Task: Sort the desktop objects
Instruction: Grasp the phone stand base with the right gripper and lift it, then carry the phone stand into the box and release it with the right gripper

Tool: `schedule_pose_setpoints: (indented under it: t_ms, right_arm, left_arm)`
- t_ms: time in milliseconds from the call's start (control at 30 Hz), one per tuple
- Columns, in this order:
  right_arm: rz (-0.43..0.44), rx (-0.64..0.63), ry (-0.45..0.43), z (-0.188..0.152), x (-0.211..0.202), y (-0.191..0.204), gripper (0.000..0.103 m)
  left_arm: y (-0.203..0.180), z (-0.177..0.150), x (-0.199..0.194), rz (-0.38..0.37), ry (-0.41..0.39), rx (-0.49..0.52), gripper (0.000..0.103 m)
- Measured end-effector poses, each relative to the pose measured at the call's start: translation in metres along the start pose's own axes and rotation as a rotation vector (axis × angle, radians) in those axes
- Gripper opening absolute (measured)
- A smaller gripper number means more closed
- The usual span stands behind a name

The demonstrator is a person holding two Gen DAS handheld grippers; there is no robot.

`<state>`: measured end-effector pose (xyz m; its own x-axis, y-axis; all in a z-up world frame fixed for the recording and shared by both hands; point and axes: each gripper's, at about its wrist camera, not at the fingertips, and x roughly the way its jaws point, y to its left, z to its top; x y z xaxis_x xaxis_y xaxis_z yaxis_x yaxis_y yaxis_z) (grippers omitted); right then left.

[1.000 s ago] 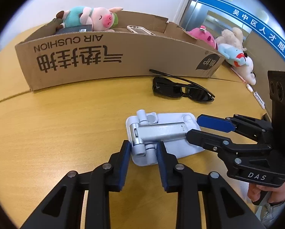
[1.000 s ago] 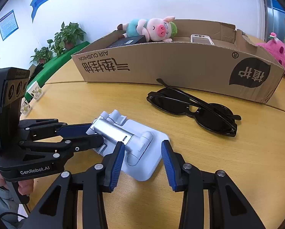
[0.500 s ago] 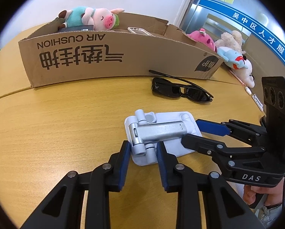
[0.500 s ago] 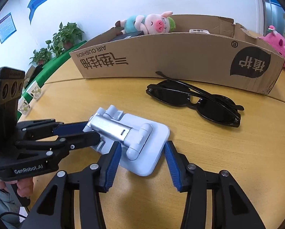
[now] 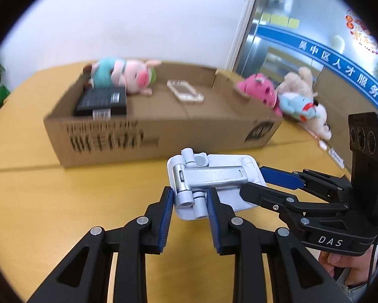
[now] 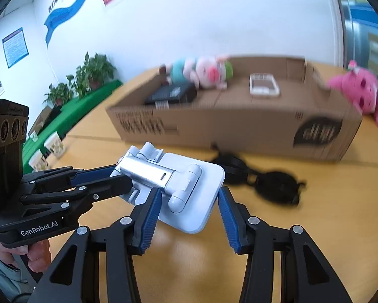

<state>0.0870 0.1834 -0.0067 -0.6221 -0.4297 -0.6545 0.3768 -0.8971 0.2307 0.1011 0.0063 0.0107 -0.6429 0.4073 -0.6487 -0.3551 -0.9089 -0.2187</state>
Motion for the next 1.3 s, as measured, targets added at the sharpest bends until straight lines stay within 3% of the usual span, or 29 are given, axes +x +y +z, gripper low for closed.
schedule_pose_setpoints:
  t_ms: [400,700,933,1133,1300]
  right_arm:
    - [-0.062,-0.066,-0.114,0.064,-0.026,-0.004,0.045]
    - [-0.006,-0.119,-0.141,0.127,0.002,0.002,0.045]
    - [0.018,-0.118,-0.074,0.147,0.050,-0.009,0.046]
    - [0.034,-0.064,0.032,0.148,0.096,-0.042,0.045]
    - [0.062,-0.012,0.117,0.150,0.118,-0.063,0.046]
  left_arm:
    - [-0.003,0.062,-0.005,-0.027,-0.112,0.038,0.026]
    - [0.032,0.112,-0.005,0.050,-0.130,0.012,0.026]
    - [0.061,0.127,0.039,0.061,-0.011,-0.071,0.026]
    - [0.068,0.129,0.092,0.073,0.122,-0.114,0.026]
    - [0.069,0.126,0.112,0.081,0.180,-0.111,0.026]
